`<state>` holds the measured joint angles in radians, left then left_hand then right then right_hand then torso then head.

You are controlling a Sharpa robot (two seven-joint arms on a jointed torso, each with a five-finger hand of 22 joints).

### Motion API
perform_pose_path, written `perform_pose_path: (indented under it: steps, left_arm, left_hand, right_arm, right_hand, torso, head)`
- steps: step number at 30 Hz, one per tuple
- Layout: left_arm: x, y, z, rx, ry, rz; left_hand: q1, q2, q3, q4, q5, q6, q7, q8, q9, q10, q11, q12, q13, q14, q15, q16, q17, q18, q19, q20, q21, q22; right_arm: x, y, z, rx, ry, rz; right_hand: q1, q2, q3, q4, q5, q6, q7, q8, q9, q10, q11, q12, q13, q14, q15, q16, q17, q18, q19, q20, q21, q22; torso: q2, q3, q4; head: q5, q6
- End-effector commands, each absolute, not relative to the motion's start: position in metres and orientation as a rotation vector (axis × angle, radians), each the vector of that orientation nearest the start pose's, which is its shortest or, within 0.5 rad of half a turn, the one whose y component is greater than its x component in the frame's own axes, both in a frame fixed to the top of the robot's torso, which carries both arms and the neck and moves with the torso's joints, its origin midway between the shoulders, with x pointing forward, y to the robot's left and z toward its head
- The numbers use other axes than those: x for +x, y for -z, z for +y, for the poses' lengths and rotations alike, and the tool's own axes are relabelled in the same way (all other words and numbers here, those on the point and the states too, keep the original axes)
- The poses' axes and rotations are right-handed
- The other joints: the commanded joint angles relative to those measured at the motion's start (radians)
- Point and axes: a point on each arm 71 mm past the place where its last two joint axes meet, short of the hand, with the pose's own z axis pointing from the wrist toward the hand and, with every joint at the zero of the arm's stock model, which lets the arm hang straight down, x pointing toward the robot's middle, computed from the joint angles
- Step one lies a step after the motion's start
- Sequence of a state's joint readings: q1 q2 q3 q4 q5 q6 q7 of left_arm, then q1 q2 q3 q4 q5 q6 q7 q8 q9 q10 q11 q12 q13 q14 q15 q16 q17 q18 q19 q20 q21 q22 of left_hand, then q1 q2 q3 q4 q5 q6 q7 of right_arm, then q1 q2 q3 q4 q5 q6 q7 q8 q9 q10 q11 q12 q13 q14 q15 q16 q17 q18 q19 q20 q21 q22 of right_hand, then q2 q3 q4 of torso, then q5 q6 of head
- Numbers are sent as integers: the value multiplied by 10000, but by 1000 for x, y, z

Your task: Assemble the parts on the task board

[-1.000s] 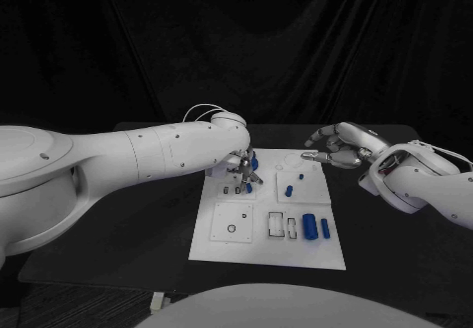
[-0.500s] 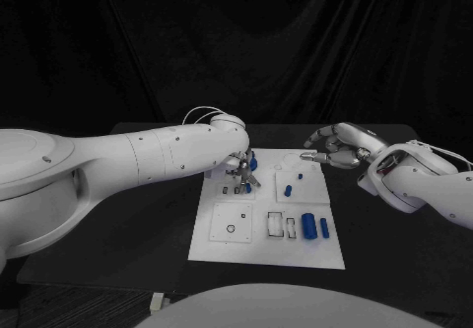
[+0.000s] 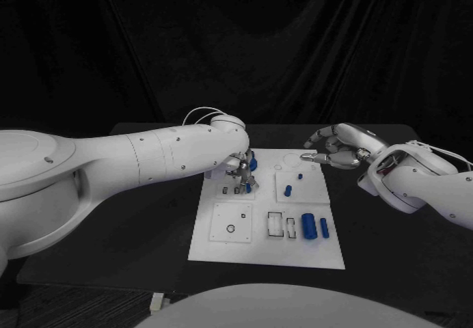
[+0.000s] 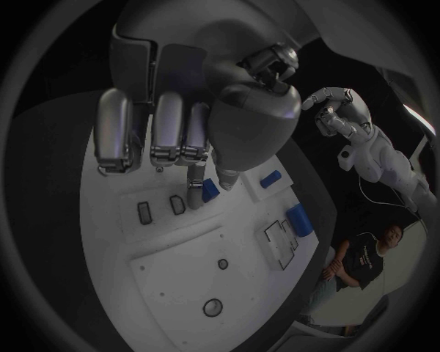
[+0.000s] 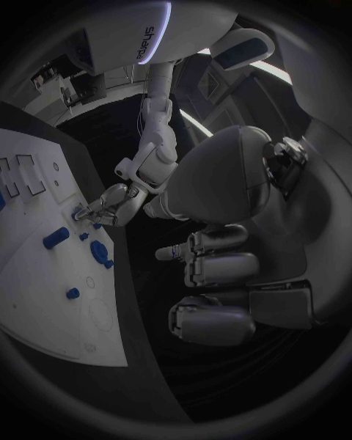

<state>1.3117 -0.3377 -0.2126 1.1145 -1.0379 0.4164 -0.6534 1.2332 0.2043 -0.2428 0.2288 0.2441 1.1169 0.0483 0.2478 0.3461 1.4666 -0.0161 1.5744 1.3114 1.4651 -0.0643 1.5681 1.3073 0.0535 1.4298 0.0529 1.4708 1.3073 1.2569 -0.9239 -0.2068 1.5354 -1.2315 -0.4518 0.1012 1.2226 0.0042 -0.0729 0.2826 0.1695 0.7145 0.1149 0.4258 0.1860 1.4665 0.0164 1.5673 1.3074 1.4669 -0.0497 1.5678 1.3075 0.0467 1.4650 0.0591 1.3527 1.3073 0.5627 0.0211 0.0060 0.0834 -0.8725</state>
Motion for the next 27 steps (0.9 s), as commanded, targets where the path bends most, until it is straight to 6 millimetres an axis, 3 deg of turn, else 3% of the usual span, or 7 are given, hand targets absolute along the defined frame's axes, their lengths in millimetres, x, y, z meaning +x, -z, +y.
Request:
perform_pose_path:
  steps: [1, 9, 27]
  left_arm:
    - [515, 251, 80, 1978, 1426, 25730]
    - [515, 251, 80, 1971, 1463, 25721]
    - [516, 252, 78, 1866, 1651, 25629]
  left_hand:
    - [131, -69, 137, -35, 188, 77, -25, -70, 39, 1042, -73, -36, 2594, 1057, -54, 27, 2635, -46, -17, -92, -49, 772]
    - [308, -176, 420, -195, 386, 60, -40, -187, 109, 1042, -89, -36, 2594, 1057, -69, 27, 2635, -43, -21, -104, -77, 771]
    - [674, -425, 1137, -581, 479, 54, -64, -399, 242, 1042, -116, -36, 2594, 1057, -96, 27, 2635, -31, -39, -131, -144, 752]
  right_arm:
    - [467, 206, -237, -430, -7735, 16585]
    - [467, 207, -236, -424, -7721, 16634]
    - [467, 208, -236, -425, -7692, 16752]
  right_hand:
    - [90, -12, -71, -4, 25, 87, -2, -4, -13, 1043, 72, 35, 2634, 1018, 64, -29, 2565, 67, 81, 54, -72, 1927]
    - [165, -8, -80, -16, 33, 124, 1, 4, -19, 1043, 85, 35, 2634, 1014, 75, -41, 2551, 70, 75, 64, -87, 1922]
    - [323, -1, -95, -43, 77, 181, 7, 13, -35, 1043, 102, 35, 2634, 1007, 93, -62, 2528, 85, 47, 81, -150, 1902]
  torso:
    - [-5, 3, -1]
    - [-11, 3, -1]
    - [-10, 2, -2]
  head:
    - [2, -2]
    - [25, -2]
    - [50, -2]
